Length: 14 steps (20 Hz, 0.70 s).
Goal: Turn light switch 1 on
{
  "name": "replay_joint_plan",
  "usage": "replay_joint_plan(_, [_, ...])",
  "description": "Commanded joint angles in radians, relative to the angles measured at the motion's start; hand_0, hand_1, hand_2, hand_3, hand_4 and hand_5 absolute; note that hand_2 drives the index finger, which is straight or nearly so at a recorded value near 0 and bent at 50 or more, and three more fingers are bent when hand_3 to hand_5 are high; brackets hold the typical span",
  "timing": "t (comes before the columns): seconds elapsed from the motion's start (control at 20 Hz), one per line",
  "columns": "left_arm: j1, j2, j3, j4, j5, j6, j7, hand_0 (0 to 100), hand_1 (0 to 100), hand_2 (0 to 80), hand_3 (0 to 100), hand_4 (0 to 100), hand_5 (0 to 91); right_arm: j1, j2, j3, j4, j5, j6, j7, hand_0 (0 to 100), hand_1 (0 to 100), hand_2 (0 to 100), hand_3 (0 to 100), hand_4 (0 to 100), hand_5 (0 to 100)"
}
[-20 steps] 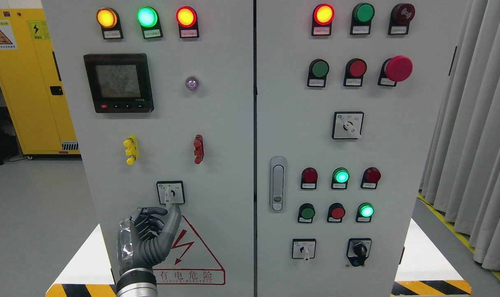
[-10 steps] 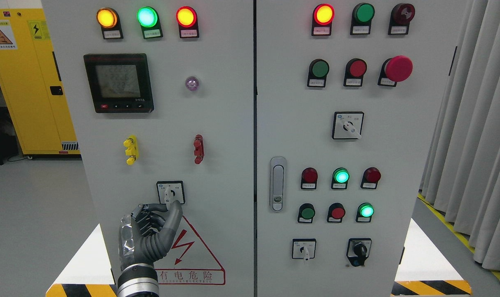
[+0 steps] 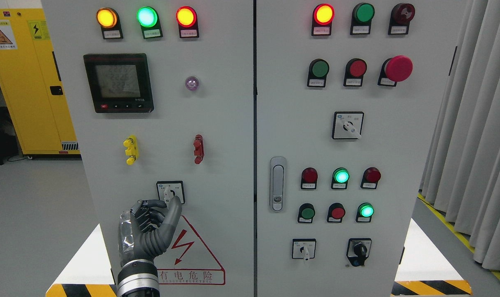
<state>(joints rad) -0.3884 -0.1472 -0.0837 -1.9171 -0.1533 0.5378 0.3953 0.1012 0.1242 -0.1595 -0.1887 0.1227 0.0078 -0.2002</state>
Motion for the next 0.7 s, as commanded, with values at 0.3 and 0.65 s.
replay_joint_plan(0.3, [-0.006, -0.003, 0.007, 0.016, 0.000, 0.002, 0.000, 26, 68, 59.3, 88, 88, 86.2, 0.000, 0.000, 0.000, 0.000, 0.000, 0.000, -0.001, 0, 50, 4, 0, 0, 0])
replay_joint_plan(0.65, [-0.015, -0.003, 0.005, 0.024, 0.000, 0.004, 0.000, 27, 68, 59.6, 89, 88, 86.5, 0.000, 0.000, 0.000, 0.000, 0.000, 0.000, 0.001, 0, 50, 4, 0, 0, 0])
